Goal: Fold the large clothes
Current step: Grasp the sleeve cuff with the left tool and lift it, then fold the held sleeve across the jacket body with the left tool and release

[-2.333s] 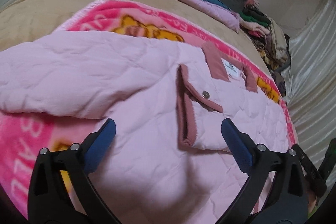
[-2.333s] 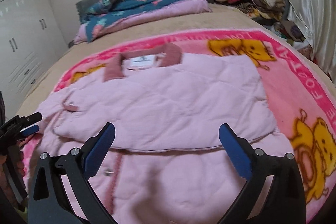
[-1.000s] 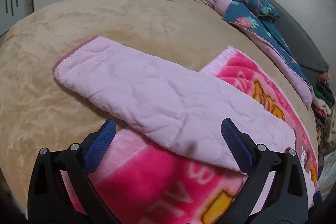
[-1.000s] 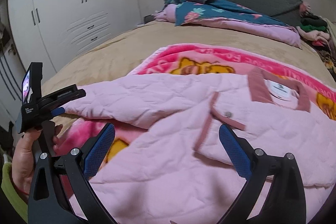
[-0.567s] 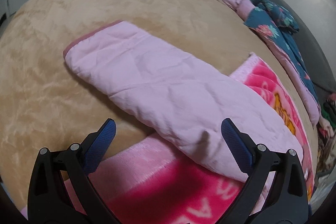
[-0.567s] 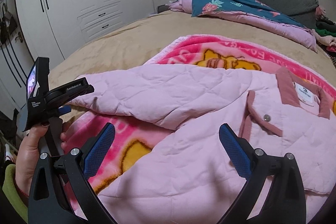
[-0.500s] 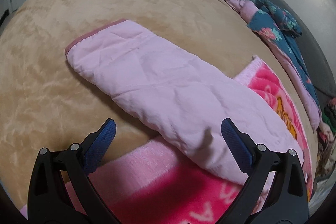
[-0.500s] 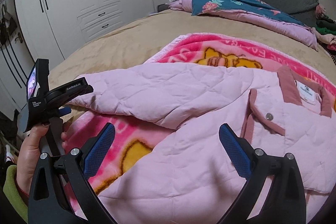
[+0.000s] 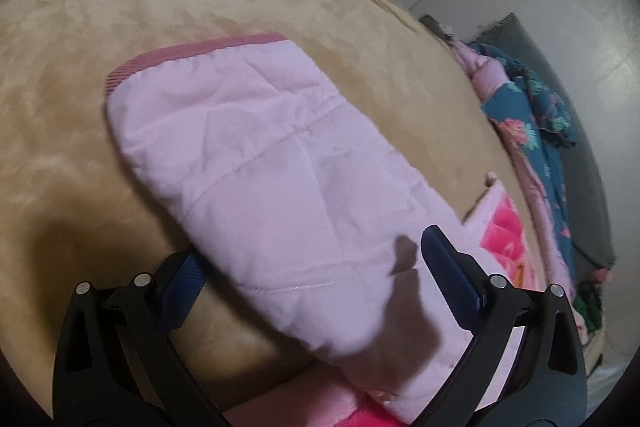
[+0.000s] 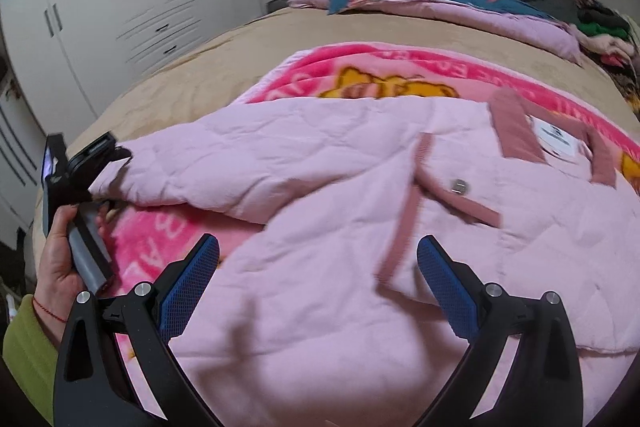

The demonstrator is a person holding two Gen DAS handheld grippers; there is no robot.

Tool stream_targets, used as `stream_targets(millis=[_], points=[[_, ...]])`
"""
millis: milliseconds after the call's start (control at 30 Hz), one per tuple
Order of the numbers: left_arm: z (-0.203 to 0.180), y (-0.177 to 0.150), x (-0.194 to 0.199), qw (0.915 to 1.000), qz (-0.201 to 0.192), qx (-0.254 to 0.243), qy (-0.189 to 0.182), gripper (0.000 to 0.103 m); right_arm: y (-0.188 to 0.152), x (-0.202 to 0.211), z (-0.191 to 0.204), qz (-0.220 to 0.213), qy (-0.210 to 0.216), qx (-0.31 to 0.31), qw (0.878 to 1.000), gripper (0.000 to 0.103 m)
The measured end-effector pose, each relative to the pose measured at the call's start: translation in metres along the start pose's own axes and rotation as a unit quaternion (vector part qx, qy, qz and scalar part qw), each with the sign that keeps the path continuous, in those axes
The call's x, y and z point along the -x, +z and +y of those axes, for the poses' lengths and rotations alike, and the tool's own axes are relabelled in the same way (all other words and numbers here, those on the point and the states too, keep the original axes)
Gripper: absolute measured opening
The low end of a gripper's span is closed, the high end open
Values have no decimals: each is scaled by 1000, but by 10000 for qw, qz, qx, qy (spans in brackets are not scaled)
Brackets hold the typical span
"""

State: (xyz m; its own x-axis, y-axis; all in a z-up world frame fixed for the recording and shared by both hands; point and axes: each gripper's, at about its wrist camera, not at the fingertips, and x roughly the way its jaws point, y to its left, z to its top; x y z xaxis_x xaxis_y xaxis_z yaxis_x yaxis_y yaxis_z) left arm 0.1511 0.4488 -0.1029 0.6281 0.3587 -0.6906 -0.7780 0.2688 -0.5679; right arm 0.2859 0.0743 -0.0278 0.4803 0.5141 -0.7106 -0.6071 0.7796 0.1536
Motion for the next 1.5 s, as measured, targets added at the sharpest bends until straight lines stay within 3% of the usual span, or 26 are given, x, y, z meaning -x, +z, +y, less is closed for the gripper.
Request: stream_targets(millis=[67, 133, 200, 267, 433, 833, 1100, 1500], points=[[-3, 0, 3, 9998, 12, -125, 124, 69, -2, 4, -10, -29, -20, -109, 9999, 99], [-6, 1, 8, 9998, -17, -181, 54, 46, -5, 9, -20, -40, -49, -198, 9998, 99], [-9, 2, 13, 9997, -46, -230, -66, 31, -7, 15, -30, -64, -134, -247, 9996, 99], [-16, 4, 21, 9992, -110, -335, -162, 24, -8, 20, -36, -91, -178, -285, 9994, 99], [-42, 2, 46, 9965, -295, -693, -366, 21, -15, 43, -60, -270, -278, -512, 9979, 99], [-117, -20, 125, 9754, -796, -1618, -1265, 21, -44, 97, -105, -485, -573, -968, 9925, 99], [-172, -62, 174, 9522, -851, -2305, -1816, 21, -55, 138, -129, -773, -735, -1192, 9871, 99], [-239, -121, 219, 9206, -936, -3209, -2017, 21, -76, 178, -160, -1035, -700, -1560, 9798, 99]])
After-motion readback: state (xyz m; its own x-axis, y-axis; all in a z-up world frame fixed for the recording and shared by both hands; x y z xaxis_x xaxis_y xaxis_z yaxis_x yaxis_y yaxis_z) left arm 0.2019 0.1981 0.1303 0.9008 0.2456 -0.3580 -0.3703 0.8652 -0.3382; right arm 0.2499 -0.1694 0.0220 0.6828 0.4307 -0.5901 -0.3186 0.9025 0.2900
